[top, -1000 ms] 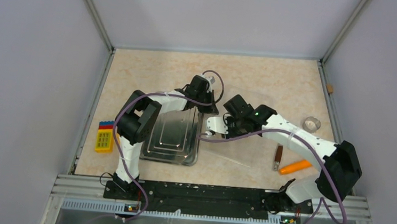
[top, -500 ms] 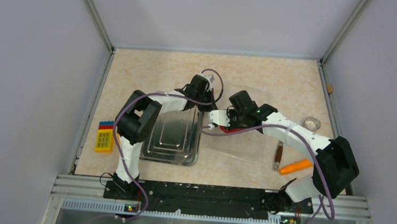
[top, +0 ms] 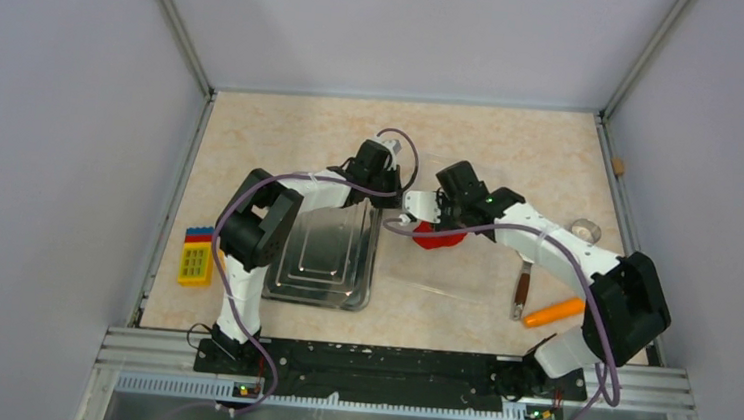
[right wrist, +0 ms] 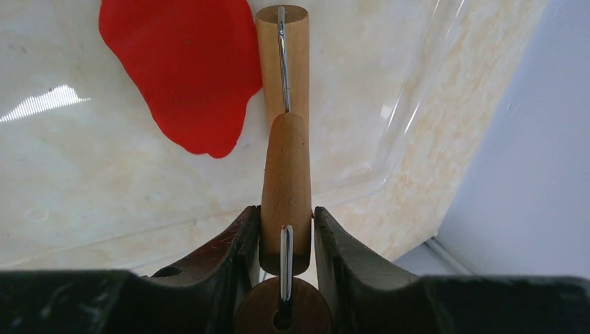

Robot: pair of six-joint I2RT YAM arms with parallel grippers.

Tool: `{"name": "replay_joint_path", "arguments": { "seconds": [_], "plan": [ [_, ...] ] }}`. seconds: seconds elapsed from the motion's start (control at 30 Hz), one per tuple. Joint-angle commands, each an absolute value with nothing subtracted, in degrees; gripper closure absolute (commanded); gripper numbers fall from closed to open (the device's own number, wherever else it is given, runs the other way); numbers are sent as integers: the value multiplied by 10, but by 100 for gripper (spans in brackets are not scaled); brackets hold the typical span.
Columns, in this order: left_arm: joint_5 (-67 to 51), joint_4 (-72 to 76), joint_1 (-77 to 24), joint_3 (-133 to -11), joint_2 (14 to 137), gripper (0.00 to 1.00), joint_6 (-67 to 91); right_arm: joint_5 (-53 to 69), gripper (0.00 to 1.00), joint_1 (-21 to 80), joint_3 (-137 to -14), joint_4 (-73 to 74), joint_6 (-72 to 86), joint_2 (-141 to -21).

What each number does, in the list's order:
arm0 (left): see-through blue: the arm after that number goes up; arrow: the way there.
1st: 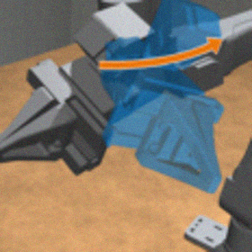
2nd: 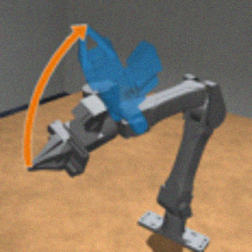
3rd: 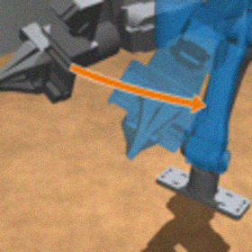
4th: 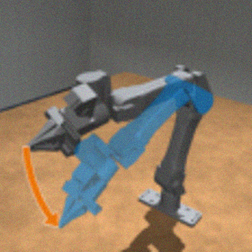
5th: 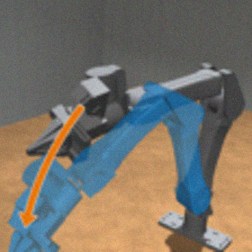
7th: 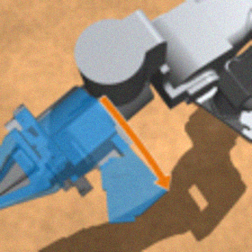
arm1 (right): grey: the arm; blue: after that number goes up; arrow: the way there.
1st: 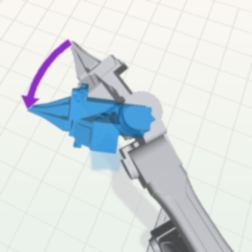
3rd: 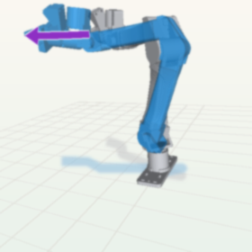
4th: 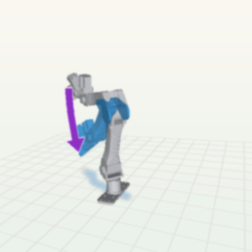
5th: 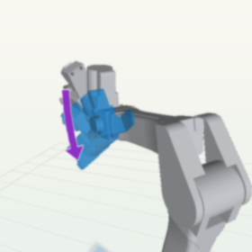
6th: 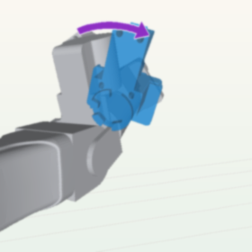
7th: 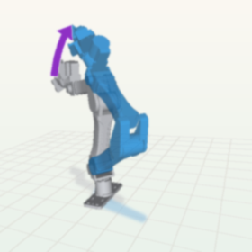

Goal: Roll out the dumpling wrappers from the dough

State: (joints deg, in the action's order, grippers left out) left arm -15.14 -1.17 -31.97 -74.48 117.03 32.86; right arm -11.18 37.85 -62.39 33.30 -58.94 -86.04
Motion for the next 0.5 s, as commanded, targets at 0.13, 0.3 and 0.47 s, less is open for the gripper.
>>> {"name": "replay_joint_path", "arguments": {
  "seconds": [0.13, 0.3, 0.47],
  "plan": [
    [-127, -36, -318, -723, 1194, 100, 309, -122, 100, 392, -680, 398, -581, -763],
    [-127, -35, -318, -724, 1196, 100, 308, -99, 100, 417, -676, 423, -580, -756],
    [-127, -35, -318, -723, 1197, 100, 308, -74, 100, 433, -650, 416, -590, -779]
  ]
}}
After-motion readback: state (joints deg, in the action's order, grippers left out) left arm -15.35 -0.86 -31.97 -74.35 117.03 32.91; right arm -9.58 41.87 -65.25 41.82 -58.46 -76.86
